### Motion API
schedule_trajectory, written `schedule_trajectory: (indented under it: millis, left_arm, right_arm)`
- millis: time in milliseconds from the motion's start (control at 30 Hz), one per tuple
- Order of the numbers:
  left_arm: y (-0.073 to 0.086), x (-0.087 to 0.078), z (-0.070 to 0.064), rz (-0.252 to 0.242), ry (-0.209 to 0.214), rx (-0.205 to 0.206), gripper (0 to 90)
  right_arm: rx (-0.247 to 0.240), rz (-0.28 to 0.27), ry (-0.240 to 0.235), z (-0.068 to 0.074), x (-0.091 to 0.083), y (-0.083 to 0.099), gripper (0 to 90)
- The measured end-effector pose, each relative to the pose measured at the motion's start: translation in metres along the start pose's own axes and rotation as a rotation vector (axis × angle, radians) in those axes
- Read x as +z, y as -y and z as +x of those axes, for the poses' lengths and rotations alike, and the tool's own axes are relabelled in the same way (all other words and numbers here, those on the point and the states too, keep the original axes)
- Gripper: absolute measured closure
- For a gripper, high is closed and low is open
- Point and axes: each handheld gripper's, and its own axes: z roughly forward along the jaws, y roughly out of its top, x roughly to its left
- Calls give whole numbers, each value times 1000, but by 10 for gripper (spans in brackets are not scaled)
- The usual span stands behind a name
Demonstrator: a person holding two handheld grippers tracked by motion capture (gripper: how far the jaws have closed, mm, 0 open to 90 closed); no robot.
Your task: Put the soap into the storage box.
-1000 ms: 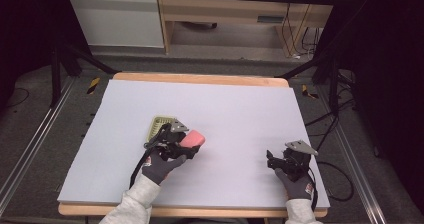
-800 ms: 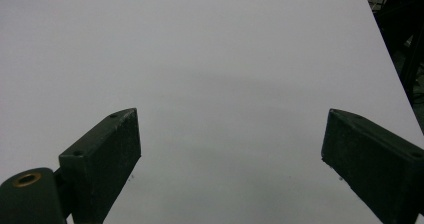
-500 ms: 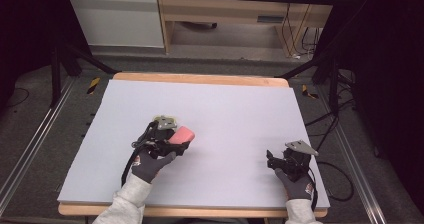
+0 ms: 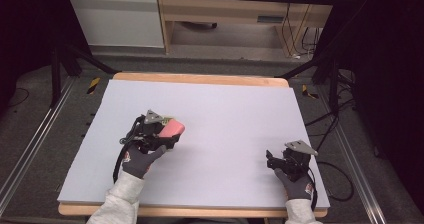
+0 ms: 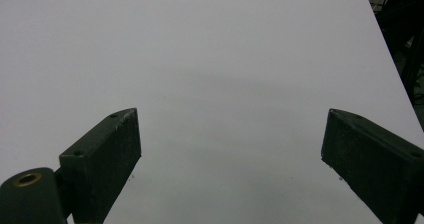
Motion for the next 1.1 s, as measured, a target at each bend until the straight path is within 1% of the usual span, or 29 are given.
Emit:
schedule_trajectory:
  millis: [67, 167, 267, 367, 433, 800, 867, 933, 1100]
  left_arm:
    - [0, -1, 5, -2, -6, -14, 371]
    - [0, 0, 10, 1, -15, -25, 371]
    - [0, 2, 14, 5, -30, -25, 371]
    - [1, 5, 19, 8, -40, -39, 371]
    - [1, 6, 21, 12, -45, -40, 371]
    - [-7, 18, 33, 1, -66, -66, 371]
    - [-6, 21, 34, 3, -71, -71, 371]
    - [-6, 23, 35, 12, -81, -68, 371]
    - [-6, 29, 41, 20, -98, -82, 371]
  right_arm:
    - [0, -1, 1, 0, 0, 0, 92]
    - [3, 1, -1, 0, 0, 0, 92]
    - [2, -1, 1, 0, 0, 0, 92]
    - [4, 0, 0, 0, 0, 0, 92]
    - [5, -2, -1, 0, 0, 0, 92]
    - [4, 1, 3, 1, 2, -1, 91]
    - [3, 2, 3, 1, 2, -1, 91]
    - [1, -1, 1, 1, 2, -1, 91]
    - [0, -1, 2, 2, 3, -1, 90]
